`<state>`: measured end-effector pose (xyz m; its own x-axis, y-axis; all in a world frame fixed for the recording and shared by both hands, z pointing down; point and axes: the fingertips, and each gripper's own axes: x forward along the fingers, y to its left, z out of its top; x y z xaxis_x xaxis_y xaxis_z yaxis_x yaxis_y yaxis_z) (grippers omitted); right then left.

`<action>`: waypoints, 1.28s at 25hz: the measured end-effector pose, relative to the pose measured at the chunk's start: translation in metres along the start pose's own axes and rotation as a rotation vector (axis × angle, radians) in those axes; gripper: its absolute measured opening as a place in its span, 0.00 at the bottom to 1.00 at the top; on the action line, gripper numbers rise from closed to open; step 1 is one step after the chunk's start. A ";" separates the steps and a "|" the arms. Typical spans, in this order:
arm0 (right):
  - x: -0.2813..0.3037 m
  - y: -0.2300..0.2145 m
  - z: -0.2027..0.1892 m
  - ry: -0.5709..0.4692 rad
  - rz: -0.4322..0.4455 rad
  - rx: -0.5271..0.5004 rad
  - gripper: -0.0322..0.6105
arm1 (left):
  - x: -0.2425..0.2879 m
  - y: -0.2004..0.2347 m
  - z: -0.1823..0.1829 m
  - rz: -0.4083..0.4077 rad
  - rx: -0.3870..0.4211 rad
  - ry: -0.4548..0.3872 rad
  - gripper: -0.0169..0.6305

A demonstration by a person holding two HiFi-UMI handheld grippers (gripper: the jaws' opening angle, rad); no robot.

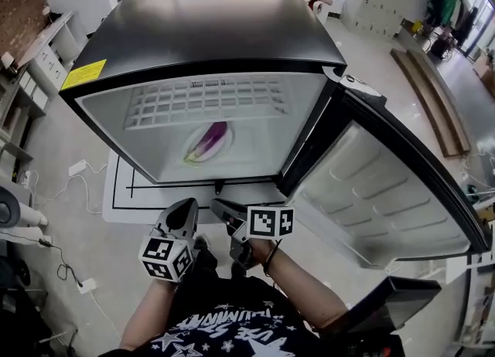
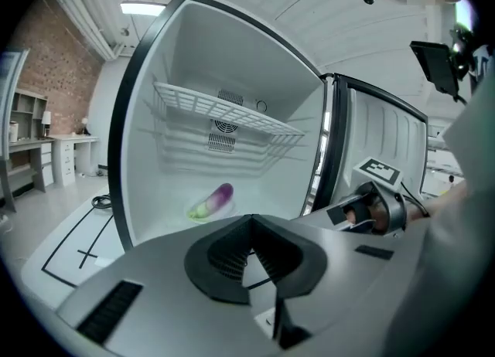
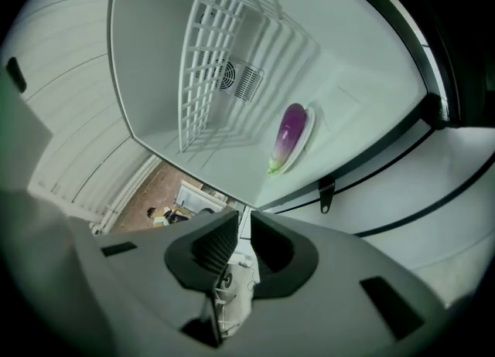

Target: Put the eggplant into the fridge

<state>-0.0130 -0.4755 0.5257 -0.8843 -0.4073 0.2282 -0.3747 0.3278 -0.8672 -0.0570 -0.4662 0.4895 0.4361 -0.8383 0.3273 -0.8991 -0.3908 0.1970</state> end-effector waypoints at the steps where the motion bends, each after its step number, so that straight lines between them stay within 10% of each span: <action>1: -0.002 0.001 -0.005 0.015 0.014 0.003 0.14 | -0.004 -0.003 -0.002 0.012 -0.006 0.000 0.04; 20: -0.023 -0.009 -0.055 0.072 -0.005 -0.044 0.14 | -0.031 -0.025 -0.032 0.024 -0.021 0.029 0.04; 32: -0.048 0.055 -0.138 -0.028 -0.034 -0.087 0.14 | -0.142 -0.043 -0.058 -0.051 0.001 -0.004 0.04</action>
<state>-0.0293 -0.3199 0.5282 -0.8632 -0.4426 0.2430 -0.4280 0.3858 -0.8173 -0.0775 -0.3086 0.4881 0.4811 -0.8188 0.3131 -0.8758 -0.4332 0.2128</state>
